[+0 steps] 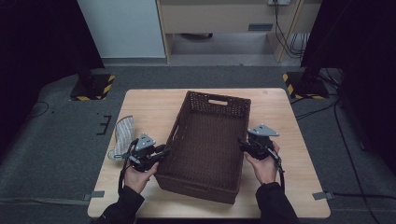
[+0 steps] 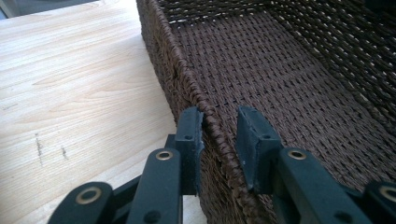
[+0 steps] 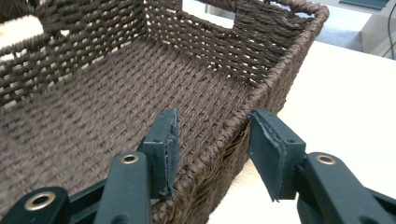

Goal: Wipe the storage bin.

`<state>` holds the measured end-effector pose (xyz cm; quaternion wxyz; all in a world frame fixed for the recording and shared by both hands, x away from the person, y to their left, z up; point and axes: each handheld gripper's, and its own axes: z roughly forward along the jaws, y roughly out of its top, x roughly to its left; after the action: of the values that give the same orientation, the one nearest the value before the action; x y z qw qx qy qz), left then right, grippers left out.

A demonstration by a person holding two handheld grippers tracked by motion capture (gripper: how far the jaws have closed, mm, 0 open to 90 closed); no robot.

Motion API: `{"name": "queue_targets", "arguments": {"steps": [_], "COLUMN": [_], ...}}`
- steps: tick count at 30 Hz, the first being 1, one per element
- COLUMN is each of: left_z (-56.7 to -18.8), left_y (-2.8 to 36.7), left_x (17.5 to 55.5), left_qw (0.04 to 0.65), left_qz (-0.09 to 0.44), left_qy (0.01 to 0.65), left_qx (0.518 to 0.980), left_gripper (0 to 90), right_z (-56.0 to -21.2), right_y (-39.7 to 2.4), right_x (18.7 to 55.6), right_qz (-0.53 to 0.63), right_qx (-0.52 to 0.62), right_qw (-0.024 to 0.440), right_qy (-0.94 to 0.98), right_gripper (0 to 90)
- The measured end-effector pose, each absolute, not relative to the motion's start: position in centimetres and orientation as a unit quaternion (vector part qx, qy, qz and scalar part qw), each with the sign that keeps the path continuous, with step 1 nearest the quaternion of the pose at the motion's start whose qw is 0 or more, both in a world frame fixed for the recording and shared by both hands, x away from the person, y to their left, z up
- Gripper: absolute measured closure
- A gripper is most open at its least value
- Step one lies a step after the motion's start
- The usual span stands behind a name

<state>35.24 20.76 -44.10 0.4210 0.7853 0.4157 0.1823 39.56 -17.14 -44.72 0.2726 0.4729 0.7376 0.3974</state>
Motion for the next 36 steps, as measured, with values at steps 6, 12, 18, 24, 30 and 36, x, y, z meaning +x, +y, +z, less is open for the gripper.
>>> {"name": "queue_targets", "arguments": {"steps": [6, 12, 18, 24, 30, 36], "left_z": [-43.6, -42.7, -42.6, -42.6, -42.8, -43.2], "left_y": [20.8, 22.6, 24.8, 27.0, 28.9, 30.0], "left_x": [34.8, 34.7, 35.0, 35.4, 35.6, 35.7], "left_qw": [0.43, 0.449, 0.453, 0.446, 0.438, 0.42], "left_qz": [0.189, 0.204, 0.213, 0.228, 0.243, 0.279], "left_qy": [0.414, 0.425, 0.451, 0.475, 0.495, 0.5], "left_qx": [0.78, 0.759, 0.739, 0.724, 0.71, 0.704], "left_gripper": [56.7, 49.2, 42.4, 35.2, 28.9, 28.0], "right_z": [-44.7, -44.8, -44.7, -44.7, -44.6, -44.6], "right_y": [-17.2, -17.3, -17.3, -17.4, -17.7, -17.9], "right_x": [39.8, 40.3, 40.3, 40.3, 40.3, 40.2], "right_qz": [0.396, 0.396, 0.393, 0.39, 0.386, 0.386], "right_qx": [0.468, 0.467, 0.467, 0.464, 0.469, 0.472], "right_qw": [0.276, 0.281, 0.284, 0.285, 0.286, 0.284], "right_qy": [0.74, 0.739, 0.74, 0.743, 0.741, 0.74], "right_gripper": [57.2, 61.3, 62.4, 63.4, 64.7, 64.6]}}
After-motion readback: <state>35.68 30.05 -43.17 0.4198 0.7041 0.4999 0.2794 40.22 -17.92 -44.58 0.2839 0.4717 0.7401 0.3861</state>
